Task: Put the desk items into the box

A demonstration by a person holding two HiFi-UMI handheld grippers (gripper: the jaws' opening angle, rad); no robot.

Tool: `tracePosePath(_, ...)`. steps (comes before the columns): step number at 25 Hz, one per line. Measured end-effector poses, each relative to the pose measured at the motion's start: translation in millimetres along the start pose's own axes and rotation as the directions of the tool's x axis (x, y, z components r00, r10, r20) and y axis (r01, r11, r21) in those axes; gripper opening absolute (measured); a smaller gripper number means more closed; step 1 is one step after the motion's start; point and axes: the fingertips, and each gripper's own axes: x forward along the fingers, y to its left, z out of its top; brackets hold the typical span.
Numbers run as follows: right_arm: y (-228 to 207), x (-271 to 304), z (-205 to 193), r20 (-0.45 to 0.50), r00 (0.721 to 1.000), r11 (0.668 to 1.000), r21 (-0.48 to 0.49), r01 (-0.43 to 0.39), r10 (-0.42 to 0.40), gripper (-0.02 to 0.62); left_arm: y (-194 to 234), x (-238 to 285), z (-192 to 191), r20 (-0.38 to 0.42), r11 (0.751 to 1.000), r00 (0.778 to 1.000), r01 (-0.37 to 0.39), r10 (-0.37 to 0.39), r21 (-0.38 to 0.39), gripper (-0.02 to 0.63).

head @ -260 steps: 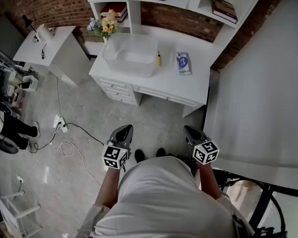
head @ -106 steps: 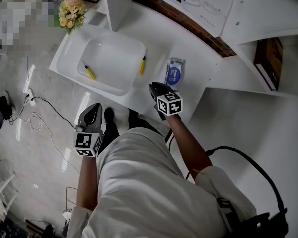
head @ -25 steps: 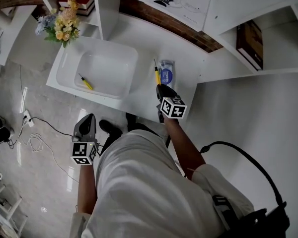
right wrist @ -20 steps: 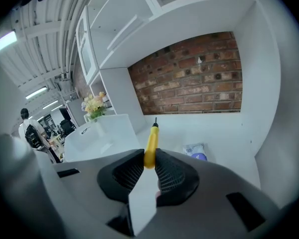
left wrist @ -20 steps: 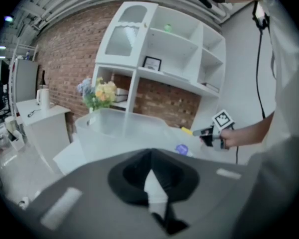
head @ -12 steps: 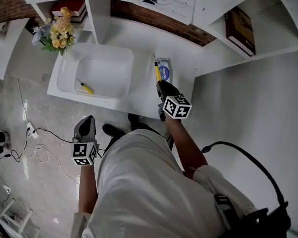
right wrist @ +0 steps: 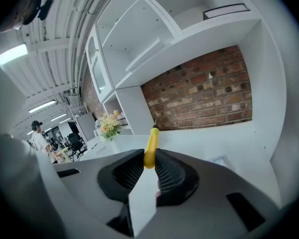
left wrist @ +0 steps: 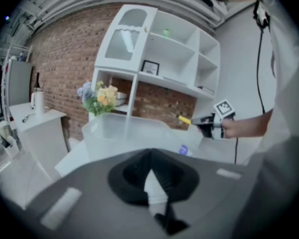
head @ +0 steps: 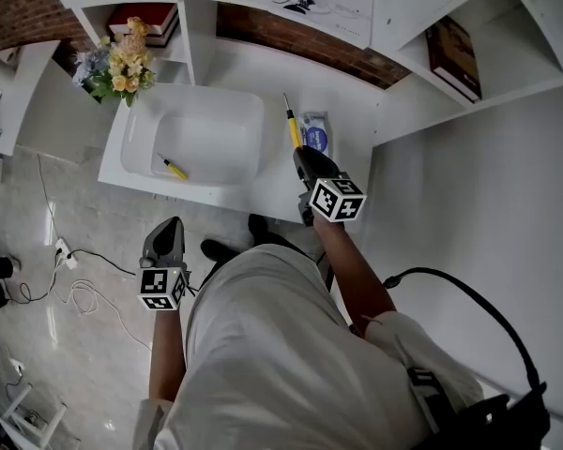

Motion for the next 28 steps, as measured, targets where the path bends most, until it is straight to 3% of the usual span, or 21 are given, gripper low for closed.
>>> tracePosePath(8, 42.1, 22.2, 11.3, 0.009, 0.998, 0.996, -0.055, -0.064, 0.065, 0.064, 24.9, -22.8, -5.6, 0.007, 1.000, 1.000, -0.014, 0.014, 0.010, 0.003)
tracePosePath(16, 82.0, 58.2, 15.9, -0.047, 0.985, 0.979, -0.113, -0.169, 0.165, 0.064, 56.1, -35.6, -3.3, 0.025, 0.994, 0.994, -0.106, 0.107, -0.032, 0.003)
tracePosePath(28, 131.7, 118.8, 27.2, -0.203, 0.916, 0.904, -0.187, -0.384, 0.347, 0.064, 74.6, -28.9, 12.9, 0.049, 0.967, 0.971, -0.228, 0.235, -0.109, 0.003)
